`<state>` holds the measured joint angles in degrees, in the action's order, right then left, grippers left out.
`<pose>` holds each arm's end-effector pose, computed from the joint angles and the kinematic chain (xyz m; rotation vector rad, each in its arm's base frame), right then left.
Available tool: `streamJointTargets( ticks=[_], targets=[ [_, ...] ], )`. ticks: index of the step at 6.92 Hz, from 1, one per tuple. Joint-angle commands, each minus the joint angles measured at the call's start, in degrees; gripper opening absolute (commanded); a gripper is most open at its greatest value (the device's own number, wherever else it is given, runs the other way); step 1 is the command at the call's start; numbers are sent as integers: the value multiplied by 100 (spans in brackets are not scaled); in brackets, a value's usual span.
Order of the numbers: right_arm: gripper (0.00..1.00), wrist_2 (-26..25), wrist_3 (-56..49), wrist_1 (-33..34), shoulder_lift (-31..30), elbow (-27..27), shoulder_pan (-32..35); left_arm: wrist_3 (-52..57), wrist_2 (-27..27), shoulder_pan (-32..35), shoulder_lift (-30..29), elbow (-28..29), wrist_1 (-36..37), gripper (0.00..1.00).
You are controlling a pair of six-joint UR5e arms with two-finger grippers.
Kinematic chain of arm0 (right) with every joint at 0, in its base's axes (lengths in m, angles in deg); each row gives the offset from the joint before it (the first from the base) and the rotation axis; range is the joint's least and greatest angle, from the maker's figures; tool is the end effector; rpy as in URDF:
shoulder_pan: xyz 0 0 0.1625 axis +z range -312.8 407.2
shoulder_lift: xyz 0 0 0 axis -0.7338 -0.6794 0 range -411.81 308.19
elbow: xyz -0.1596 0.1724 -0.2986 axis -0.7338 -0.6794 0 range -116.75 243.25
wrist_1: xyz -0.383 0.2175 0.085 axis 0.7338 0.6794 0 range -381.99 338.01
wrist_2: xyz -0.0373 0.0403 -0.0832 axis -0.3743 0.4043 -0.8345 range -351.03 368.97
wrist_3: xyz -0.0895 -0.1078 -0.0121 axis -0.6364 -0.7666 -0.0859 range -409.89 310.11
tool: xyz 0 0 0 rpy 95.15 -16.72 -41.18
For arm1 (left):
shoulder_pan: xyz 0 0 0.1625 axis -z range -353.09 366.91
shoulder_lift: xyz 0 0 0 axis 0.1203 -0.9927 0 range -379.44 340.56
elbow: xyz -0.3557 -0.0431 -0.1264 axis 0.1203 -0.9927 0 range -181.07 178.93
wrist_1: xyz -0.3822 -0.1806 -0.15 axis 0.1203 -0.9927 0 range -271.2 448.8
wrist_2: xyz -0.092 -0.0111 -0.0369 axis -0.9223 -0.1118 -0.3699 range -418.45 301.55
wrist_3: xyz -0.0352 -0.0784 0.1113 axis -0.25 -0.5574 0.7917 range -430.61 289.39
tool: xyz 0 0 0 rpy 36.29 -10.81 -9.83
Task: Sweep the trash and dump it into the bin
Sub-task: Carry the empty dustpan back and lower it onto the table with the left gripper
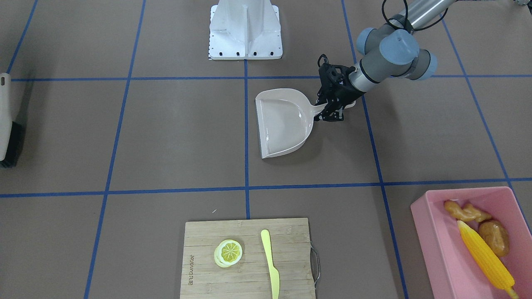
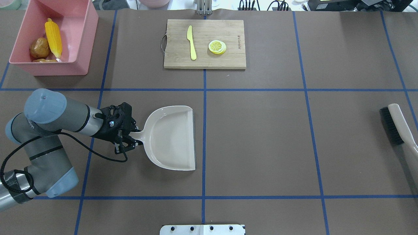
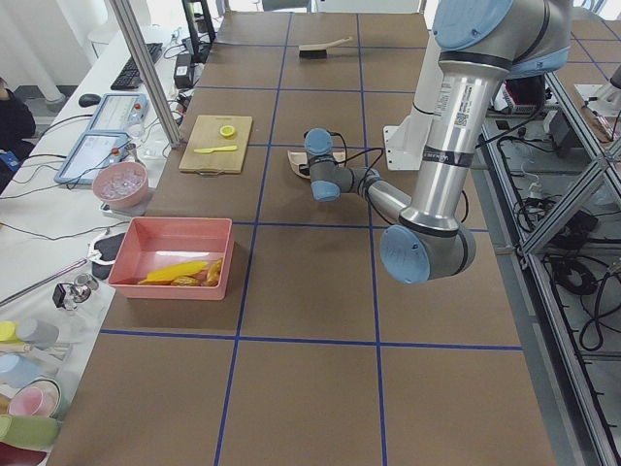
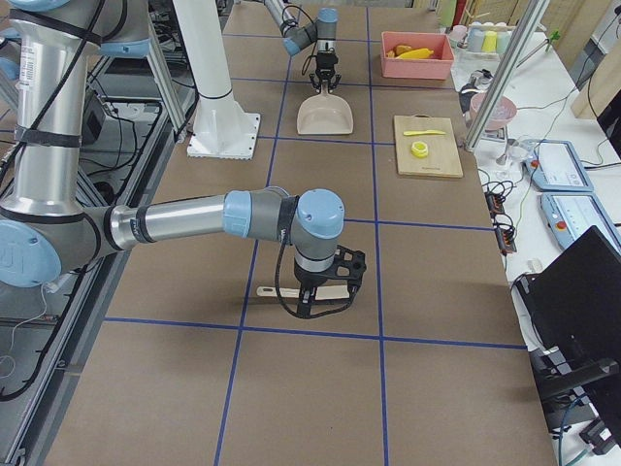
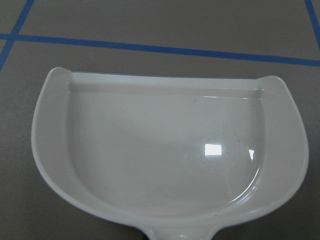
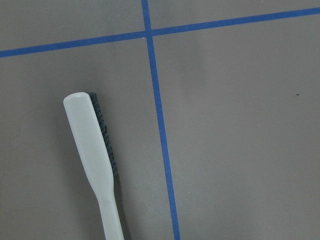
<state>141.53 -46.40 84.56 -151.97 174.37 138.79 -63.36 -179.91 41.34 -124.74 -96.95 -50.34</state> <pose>0.0504 -0.4414 0.5679 -0.1055 -0.7409 0.1207 0.4991 -0.4147 0.3206 0.9660 0.9988 1.2647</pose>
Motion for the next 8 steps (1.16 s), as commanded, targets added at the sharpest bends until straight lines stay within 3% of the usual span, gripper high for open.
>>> streamJointTargets(
  ticks=[1, 3, 6, 7, 8],
  targets=[
    [100, -2, 11, -2, -4, 198, 52, 31, 0, -7, -79, 34, 0, 0],
    [100, -10, 11, 6, -22, 217, 52, 31, -9, -7, -79, 34, 0, 20],
    [100, -2, 20, 6, -22, 226, 122, 66, -9, -7, -79, 34, 0, 26],
    [100, 7, 20, 6, -4, 226, 149, 67, 0, -7, -70, 34, 0, 35],
    [100, 16, 20, -2, 13, 226, 158, 58, 0, -7, -70, 34, 0, 67]
  ],
)
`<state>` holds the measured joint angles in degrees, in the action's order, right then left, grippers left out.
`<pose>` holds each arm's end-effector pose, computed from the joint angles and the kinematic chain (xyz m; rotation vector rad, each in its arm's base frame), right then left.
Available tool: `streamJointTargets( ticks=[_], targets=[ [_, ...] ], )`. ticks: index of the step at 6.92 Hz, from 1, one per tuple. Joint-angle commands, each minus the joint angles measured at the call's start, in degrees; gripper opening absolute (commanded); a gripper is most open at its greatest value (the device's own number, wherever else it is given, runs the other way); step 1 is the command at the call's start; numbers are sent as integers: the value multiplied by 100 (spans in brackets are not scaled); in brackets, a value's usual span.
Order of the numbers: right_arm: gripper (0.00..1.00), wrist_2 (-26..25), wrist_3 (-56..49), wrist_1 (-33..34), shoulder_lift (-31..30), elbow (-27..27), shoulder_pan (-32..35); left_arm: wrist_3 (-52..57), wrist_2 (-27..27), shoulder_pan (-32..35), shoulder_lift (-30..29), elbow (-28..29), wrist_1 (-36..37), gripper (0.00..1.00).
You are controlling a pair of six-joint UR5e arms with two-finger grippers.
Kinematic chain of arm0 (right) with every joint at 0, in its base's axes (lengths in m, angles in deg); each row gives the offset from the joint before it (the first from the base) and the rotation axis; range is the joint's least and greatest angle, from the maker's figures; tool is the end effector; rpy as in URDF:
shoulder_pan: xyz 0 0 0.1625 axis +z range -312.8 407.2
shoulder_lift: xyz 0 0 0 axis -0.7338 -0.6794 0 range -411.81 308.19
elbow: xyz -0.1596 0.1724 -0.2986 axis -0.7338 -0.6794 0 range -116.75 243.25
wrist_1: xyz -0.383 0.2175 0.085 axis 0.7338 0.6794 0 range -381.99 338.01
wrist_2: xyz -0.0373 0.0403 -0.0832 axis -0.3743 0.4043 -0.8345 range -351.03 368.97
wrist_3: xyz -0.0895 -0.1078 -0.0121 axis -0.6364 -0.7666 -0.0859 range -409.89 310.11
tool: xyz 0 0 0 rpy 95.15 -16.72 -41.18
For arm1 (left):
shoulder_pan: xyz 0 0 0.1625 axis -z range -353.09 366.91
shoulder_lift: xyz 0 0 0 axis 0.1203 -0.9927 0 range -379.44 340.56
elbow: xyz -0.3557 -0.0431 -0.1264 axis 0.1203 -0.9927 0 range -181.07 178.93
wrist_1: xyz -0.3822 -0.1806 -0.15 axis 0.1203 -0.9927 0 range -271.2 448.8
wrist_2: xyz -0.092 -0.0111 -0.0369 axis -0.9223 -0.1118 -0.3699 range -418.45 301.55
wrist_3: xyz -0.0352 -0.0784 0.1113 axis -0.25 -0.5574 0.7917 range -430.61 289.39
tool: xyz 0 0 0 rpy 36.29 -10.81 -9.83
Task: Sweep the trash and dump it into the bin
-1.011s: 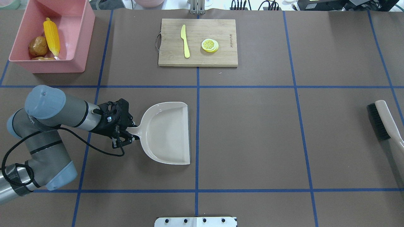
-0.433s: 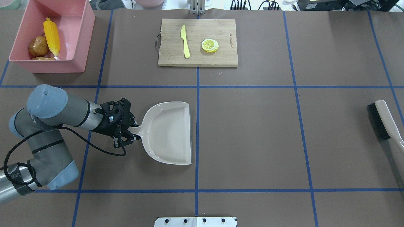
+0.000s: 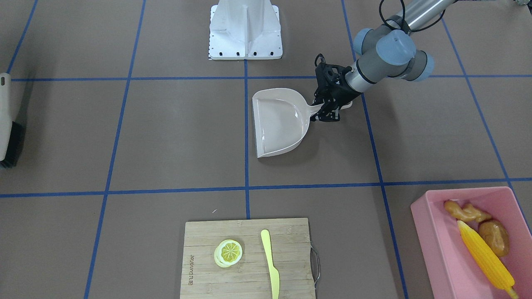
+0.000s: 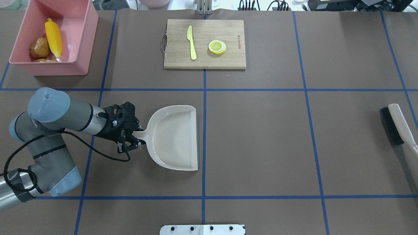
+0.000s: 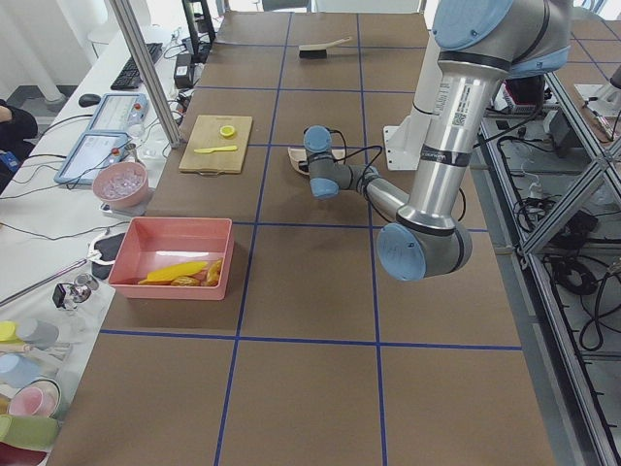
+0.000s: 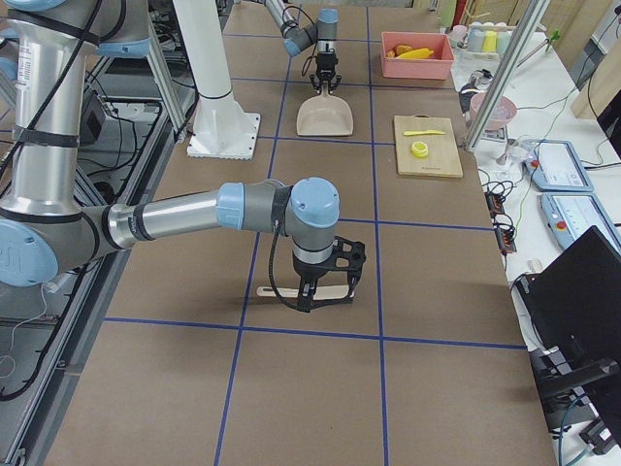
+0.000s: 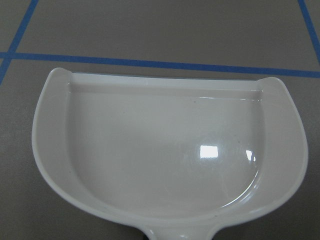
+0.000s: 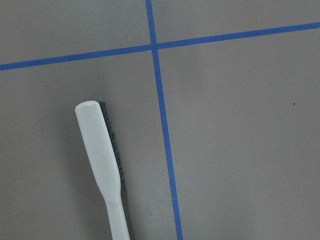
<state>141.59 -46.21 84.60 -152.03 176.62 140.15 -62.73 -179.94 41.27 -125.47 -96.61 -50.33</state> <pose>0.0607 -0.4404 0.5483 -0.0621 -0.7437 0.1326 0.5023 -0.4159 0.3156 0.9788 0.9980 1.2753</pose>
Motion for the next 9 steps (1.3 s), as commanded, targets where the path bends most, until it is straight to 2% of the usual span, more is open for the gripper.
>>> streamJointTargets(
  ticks=[1, 4, 6, 8, 9],
  targets=[
    [100, 1, -8, 2, 12, 2, 21, -14, 3, 0, 21, 0, 0, 98],
    [100, -7, -8, 2, -6, 2, 21, -14, 3, 52, 82, -183, -9, 98],
    [100, -25, -16, -7, -6, 125, 21, -67, 12, 79, 519, -892, 17, 98],
    [100, 19, -25, -7, 29, 133, 21, -67, 73, 611, 636, -1099, 288, 98],
    [100, 19, -25, -7, 20, 125, 13, -67, 108, 1068, 558, -1107, 760, 98]
  ],
)
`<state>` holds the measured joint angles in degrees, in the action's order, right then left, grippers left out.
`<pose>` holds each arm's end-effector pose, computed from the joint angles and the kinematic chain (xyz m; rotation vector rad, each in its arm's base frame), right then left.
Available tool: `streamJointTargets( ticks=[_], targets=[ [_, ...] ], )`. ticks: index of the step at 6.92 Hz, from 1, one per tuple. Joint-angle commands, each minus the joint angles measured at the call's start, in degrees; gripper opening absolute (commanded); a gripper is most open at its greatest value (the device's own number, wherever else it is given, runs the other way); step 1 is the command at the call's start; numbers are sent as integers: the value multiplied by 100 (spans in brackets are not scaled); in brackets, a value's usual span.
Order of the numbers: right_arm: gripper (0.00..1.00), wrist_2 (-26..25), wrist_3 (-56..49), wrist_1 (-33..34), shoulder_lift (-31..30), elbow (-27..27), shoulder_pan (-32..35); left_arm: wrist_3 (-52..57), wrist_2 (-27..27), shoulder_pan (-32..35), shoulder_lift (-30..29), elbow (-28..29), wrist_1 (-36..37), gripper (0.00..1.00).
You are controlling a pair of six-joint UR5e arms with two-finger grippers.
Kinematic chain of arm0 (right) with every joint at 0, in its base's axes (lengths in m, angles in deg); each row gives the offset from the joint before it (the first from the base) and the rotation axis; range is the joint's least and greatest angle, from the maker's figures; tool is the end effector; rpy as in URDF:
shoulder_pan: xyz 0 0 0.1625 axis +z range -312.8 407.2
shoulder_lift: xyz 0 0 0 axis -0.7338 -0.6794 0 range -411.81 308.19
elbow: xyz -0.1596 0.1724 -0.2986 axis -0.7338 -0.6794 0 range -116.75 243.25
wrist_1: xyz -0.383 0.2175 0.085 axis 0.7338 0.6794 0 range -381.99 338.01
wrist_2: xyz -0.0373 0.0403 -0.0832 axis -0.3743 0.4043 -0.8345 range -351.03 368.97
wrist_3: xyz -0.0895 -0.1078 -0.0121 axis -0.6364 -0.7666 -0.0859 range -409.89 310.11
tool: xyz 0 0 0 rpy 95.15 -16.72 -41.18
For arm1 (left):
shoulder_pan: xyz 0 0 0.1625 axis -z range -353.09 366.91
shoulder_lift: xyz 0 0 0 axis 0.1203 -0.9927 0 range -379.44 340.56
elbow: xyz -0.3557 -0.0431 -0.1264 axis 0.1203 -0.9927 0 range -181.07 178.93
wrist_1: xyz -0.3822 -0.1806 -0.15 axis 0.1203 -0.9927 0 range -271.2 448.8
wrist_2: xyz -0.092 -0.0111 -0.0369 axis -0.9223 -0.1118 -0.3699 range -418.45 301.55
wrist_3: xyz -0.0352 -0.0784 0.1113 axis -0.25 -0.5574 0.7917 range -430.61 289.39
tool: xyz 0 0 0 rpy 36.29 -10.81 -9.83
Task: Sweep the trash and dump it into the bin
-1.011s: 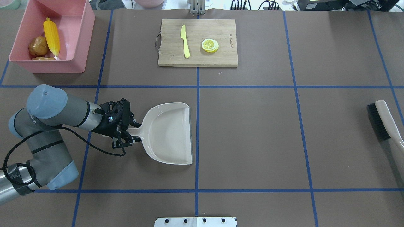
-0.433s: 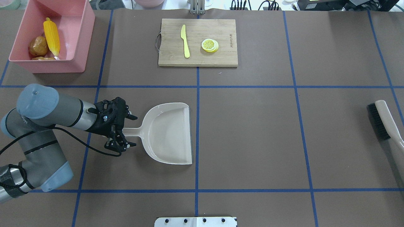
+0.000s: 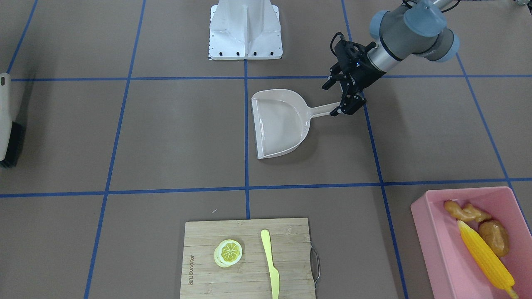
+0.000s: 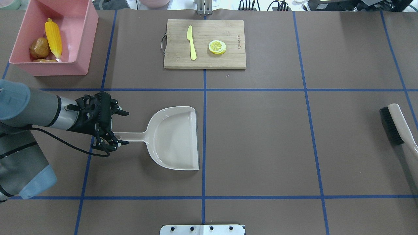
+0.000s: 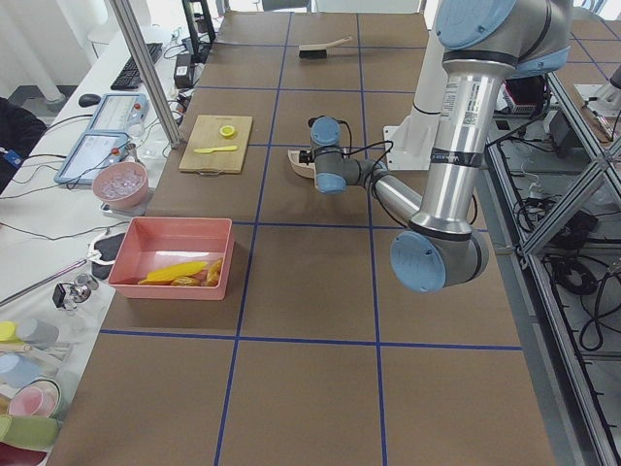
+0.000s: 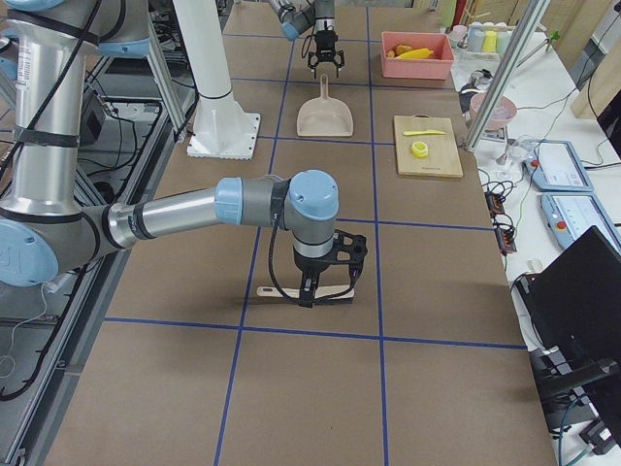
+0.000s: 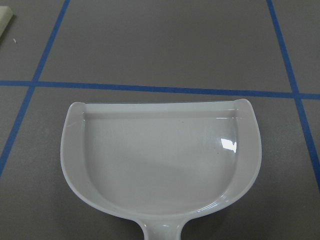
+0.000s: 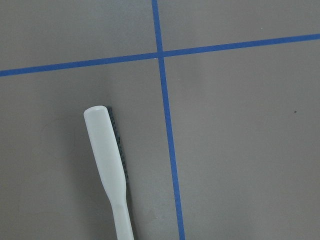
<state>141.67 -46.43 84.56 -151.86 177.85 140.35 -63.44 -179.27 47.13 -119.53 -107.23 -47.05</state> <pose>0.0622 -0.4415 0.5358 -0.0354 -0.7455 0.1230 0.4158 -0.4318 0.2892 1.0398 0.9379 1.1750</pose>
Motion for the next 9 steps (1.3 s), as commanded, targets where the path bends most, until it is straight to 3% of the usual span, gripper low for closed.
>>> streamJointTargets(
  ticks=[1, 3, 4, 6, 8, 9],
  targets=[
    [100, 19, -21, -2, -6, -8, -7, 4, 371, 757, -115, -97, 706, 98],
    [100, 2, -56, -2, -6, 1, -7, -31, 1154, 1154, -151, -115, 1137, 98],
    [100, -7, -65, 6, -15, -8, 1, -493, 1139, 1312, -133, -124, 1600, 98],
    [100, -25, -65, 6, -23, -25, -7, -2126, 1009, 1462, 199, -229, 1850, 98],
    [100, -25, -65, 6, -23, -8, 1, -3149, -811, 2065, 542, -238, 2333, 98],
    [100, 2, -56, 6, -23, -8, 1, -3126, -1021, 2487, 753, -247, 2526, 98]
  ],
)
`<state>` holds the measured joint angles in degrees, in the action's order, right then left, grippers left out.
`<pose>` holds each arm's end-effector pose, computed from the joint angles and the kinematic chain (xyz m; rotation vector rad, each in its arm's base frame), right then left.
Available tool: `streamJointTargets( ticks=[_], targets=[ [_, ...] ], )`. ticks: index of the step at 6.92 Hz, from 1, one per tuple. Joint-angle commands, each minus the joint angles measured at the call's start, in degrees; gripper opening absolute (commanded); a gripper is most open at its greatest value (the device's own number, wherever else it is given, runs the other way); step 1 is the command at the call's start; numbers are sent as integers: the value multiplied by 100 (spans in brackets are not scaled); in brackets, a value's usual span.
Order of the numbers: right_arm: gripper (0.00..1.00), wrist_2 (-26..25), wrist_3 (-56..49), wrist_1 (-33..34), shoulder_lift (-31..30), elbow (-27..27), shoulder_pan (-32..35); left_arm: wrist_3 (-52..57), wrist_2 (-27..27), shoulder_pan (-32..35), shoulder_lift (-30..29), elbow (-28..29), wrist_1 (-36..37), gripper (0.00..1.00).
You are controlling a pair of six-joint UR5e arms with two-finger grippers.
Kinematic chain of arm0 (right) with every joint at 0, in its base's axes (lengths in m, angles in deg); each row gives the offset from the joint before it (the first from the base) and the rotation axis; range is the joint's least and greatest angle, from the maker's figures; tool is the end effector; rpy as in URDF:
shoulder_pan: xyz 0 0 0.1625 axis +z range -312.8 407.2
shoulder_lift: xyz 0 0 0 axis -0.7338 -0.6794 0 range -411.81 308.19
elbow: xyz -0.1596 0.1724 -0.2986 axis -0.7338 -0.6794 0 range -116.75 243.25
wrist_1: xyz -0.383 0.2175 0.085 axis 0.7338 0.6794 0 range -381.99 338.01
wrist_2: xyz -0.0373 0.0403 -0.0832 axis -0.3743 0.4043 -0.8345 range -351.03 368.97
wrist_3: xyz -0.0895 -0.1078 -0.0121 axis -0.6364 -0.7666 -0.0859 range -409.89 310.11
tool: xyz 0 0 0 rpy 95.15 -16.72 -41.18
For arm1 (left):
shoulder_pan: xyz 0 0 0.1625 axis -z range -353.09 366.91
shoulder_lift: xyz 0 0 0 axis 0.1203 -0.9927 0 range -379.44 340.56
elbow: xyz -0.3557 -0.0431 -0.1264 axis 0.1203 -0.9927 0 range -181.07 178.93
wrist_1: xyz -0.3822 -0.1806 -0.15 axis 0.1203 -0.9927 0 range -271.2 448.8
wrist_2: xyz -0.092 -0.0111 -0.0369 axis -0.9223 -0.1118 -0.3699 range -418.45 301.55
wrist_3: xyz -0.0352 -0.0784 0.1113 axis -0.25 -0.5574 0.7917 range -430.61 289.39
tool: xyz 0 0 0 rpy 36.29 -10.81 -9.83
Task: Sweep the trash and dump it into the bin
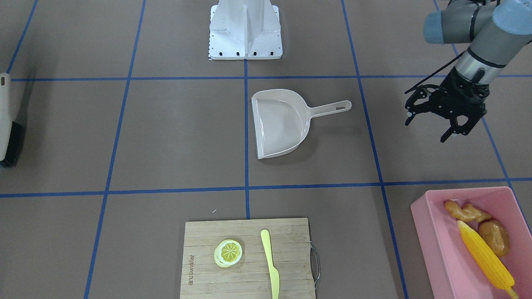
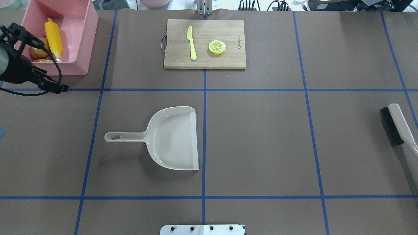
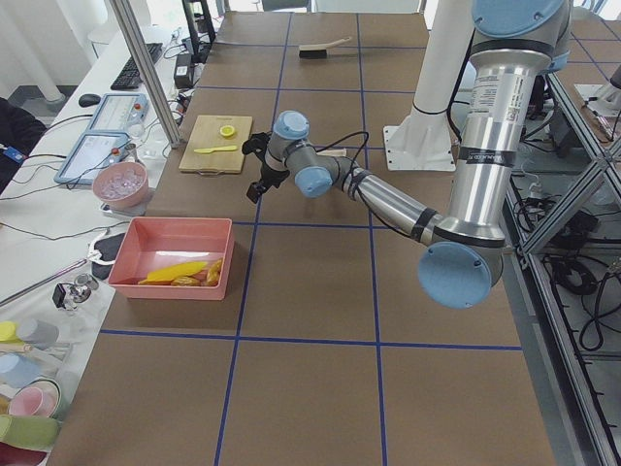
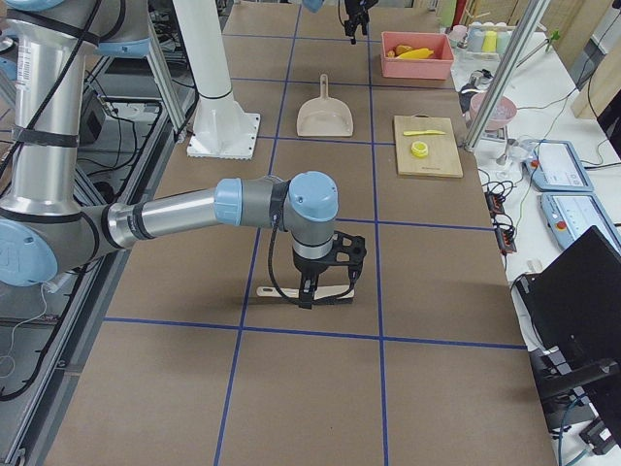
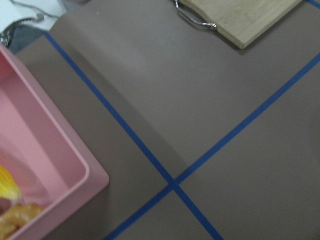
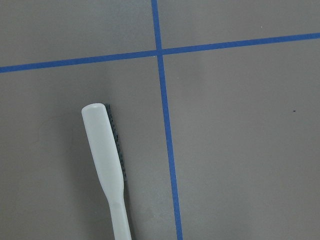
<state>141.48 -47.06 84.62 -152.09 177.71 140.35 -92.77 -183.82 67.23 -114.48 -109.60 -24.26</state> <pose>0.0625 -0.4399 0.5393 -0.0385 -0.7423 0.1153 0.2411 -0.5277 0.3758 0.4550 0.8711 0.3715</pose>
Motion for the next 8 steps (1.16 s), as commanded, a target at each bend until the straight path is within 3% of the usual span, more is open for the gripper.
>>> streamJointTargets(
  ticks=[1, 3, 6, 8],
  targets=[
    [100, 12, -2, 0, 8, 7, -7, -71, -733, 768, 519, 77, 249, 98],
    [100, 21, 7, -9, 17, 15, 1, 159, -1329, 1383, 959, 156, 301, 98],
    [100, 29, -2, -9, 26, 76, -7, 835, -1367, 2428, 1723, 245, 302, 98],
    [100, 29, -11, -9, 17, 121, 1, 897, -1350, 2528, 1841, 621, 720, 98]
  ],
)
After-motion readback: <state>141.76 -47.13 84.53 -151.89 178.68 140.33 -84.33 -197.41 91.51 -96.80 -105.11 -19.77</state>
